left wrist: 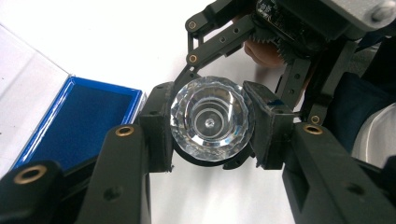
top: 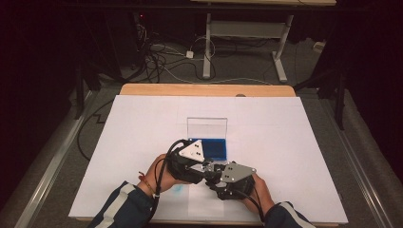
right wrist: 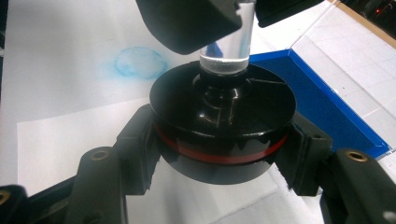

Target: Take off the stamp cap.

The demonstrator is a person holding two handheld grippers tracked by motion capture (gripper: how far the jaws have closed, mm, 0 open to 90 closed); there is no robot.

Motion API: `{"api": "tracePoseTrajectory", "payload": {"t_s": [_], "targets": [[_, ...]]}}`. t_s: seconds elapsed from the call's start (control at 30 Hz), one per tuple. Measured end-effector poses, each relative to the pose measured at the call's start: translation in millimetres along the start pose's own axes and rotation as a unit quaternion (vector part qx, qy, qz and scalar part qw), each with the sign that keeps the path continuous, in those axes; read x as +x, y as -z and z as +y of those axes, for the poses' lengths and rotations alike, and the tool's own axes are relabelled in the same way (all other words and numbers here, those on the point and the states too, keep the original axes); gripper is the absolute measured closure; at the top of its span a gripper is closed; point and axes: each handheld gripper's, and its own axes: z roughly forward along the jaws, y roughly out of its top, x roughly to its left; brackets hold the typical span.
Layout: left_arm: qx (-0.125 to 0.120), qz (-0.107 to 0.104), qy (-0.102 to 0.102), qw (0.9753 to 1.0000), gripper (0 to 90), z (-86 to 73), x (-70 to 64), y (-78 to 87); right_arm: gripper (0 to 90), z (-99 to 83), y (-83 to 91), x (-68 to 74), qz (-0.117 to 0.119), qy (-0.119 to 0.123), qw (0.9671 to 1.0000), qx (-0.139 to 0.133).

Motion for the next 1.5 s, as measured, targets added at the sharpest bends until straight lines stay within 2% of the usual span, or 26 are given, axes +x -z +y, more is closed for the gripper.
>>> {"api": "tracePoseTrajectory", "payload": {"t_s": [0.13,0.47,0.6,0.73,0.93,1.0,1.03,1.07,1.17,1.27,1.4,1.5], "targets": [[0.001,-0.002,-0.005,1.0000,54.4,0.4,-0.6,-0.5,38.4,0.2,0.4,-0.7,0.003,0.001,1.0000,0.000],[-0.009,-0.012,0.001,0.9999,54.5,-1.8,2.1,0.0,38.4,1.5,2.7,-0.7,0.001,0.011,0.9999,0.008],[-0.019,-0.011,0.002,0.9998,54.5,-1.4,1.1,2.4,38.4,1.7,5.2,-1.8,0.006,0.004,1.0000,-0.003],[-0.021,-0.003,0.001,0.9998,54.5,-0.8,-0.6,2.6,38.4,2.0,5.9,-2.2,0.005,0.004,1.0000,-0.002],[-0.024,0.006,0.004,0.9997,54.5,-1.2,-0.9,3.8,38.4,1.6,6.0,-1.4,0.000,-0.009,0.9999,-0.005],[-0.034,0.024,0.001,0.9991,54.6,-0.8,-2.3,6.4,38.6,1.6,5.9,-2.2,-0.003,-0.022,0.9997,-0.008],[-0.046,0.031,0.005,0.9984,54.6,-0.7,-1.5,11.8,38.6,0.5,4.9,-3.0,-0.003,-0.025,0.9997,0.001],[-0.058,0.026,0.013,0.9979,54.6,-2.1,1.2,18.7,38.5,-3.8,3.6,-4.8,-0.001,-0.038,0.9993,0.000],[-0.057,0.036,0.016,0.9976,54.6,-4.4,2.4,21.7,38.5,-1.4,3.7,-2.6,0.000,-0.028,0.9996,0.002],[-0.054,0.037,0.017,0.9977,54.5,-6.9,4.9,23.2,38.4,1.6,4.4,0.3,-0.005,-0.016,0.9999,0.004],[-0.053,0.044,0.013,0.9975,54.5,-9.2,6.0,27.7,38.3,0.0,8.4,-3.1,-0.010,-0.015,0.9998,0.000],[-0.053,0.048,0.018,0.9973,54.5,-12.0,8.3,31.0,38.2,-0.3,13.0,-5.0,-0.012,-0.013,0.9998,-0.002]]}}
